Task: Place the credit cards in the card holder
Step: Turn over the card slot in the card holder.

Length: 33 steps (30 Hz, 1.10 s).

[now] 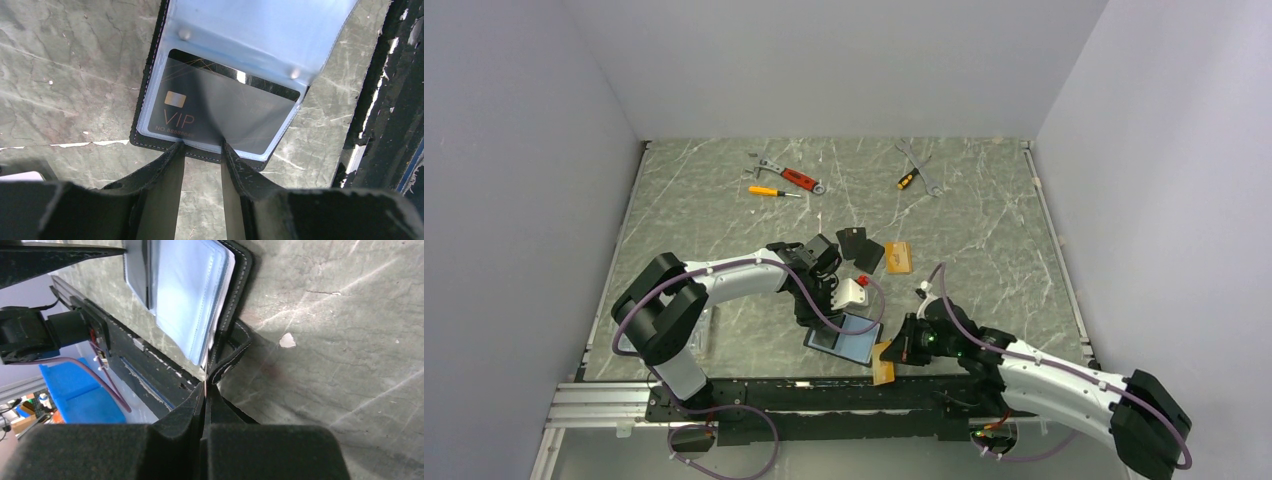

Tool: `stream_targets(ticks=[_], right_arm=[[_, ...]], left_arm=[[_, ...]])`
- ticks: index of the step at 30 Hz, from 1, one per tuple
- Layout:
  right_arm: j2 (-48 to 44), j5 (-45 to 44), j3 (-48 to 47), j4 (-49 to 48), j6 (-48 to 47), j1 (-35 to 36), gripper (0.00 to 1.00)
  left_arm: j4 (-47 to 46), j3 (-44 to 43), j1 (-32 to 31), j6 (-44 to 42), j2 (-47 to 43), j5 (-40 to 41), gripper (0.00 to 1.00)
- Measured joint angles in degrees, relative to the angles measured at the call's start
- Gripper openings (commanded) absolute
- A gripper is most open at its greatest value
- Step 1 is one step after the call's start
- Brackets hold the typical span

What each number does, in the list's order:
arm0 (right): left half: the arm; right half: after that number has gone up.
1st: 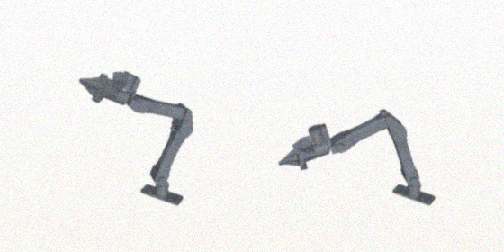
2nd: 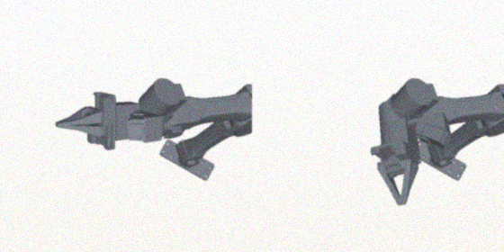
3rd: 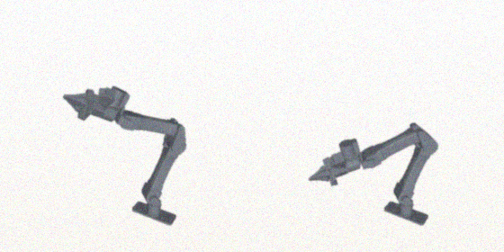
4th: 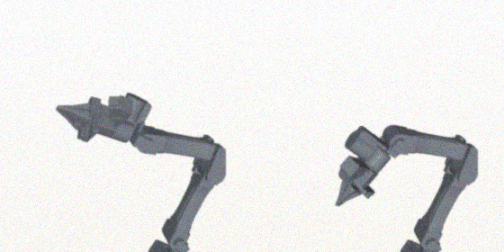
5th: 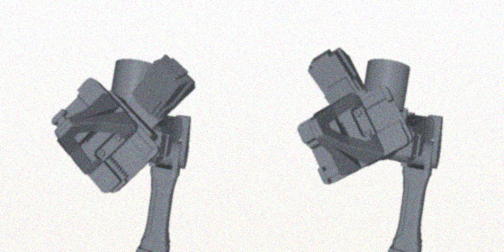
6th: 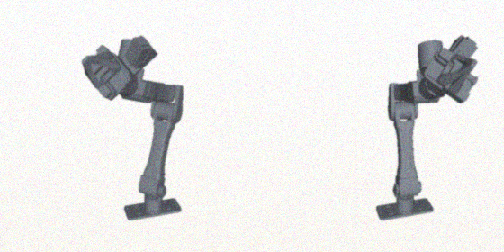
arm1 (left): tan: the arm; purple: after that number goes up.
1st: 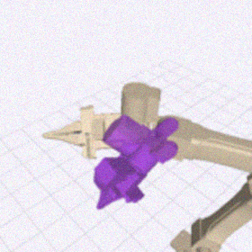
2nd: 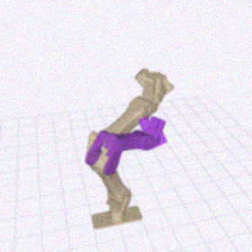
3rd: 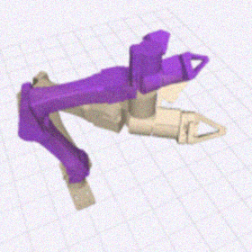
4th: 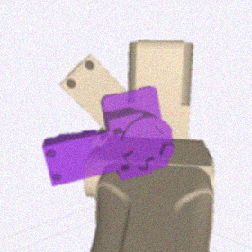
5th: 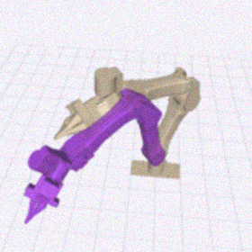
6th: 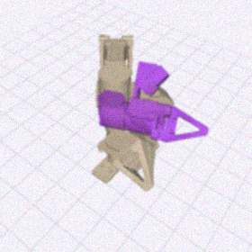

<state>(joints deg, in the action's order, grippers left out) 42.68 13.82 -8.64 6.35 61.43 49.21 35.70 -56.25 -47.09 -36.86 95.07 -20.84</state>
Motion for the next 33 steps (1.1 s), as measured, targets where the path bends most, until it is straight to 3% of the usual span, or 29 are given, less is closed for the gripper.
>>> stream_targets(ticks=[5, 16, 25, 33], right_arm=[[4.0, 0.4, -0.4, -1.0, -0.5, 0.0, 0.00], [-1.1, 0.3, -1.6, 1.3, -1.4, -0.4, 0.00], [2.5, 0.4, -2.3, 1.6, -1.9, -0.4, 0.00], [-4.0, 0.2, -3.3, 4.9, -2.4, -1.1, 0.00]], left_arm=[[0.0, 0.0, 0.0, 0.0, 0.0, 0.0, 0.37], [0.1, 0.0, 0.0, 0.0, 0.0, 0.2, 0.36], [0.1, 0.0, 0.0, 0.0, 0.0, 0.2, 0.36], [0.2, 0.0, 0.0, 0.0, 0.0, 0.2, 0.35]])
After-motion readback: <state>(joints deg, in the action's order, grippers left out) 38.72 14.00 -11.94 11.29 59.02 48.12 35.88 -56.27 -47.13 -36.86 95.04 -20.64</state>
